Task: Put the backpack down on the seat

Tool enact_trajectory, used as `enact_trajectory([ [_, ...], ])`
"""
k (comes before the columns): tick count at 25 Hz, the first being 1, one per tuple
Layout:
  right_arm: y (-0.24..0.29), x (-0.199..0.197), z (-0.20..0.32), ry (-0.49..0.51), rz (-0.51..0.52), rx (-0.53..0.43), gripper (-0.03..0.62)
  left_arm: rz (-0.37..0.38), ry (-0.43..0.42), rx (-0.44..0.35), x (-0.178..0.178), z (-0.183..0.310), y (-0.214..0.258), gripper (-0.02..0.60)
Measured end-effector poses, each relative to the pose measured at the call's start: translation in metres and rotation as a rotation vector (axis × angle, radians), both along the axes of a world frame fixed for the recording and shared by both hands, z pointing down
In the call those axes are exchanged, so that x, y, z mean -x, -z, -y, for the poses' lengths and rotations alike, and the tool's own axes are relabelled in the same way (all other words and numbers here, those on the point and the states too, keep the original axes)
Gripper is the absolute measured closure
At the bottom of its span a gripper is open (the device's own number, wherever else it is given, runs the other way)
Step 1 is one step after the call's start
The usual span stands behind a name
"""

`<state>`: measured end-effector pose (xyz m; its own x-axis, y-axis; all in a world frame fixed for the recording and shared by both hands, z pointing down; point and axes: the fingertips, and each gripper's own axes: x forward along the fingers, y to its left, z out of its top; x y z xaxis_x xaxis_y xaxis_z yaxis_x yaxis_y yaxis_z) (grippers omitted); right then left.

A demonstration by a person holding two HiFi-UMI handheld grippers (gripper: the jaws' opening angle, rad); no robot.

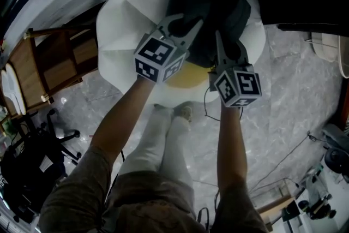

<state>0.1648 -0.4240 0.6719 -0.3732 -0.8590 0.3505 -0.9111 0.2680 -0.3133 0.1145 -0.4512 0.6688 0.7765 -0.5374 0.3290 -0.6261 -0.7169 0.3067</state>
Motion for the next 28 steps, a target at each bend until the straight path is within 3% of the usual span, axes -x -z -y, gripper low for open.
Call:
enact_trajectory([
  [10, -0.04, -0.002, 0.016, -0.037, -0.046, 0.009, 0.546, 0.04, 0.032, -0.019, -0.003, 0.013, -0.035, 0.525],
  [16, -0.05, -0.007, 0.013, -0.095, -0.065, 0.025, 0.471, 0.056, 0.062, 0.0, 0.001, 0.015, -0.045, 0.494],
  [23, -0.058, -0.011, 0.005, -0.148, -0.053, 0.078, 0.315, 0.1, 0.08, 0.031, 0.007, 0.003, -0.057, 0.291],
  [28, -0.064, -0.024, -0.005, -0.219, -0.098, 0.141, 0.273, 0.092, 0.088, 0.058, 0.009, -0.004, -0.049, 0.267],
])
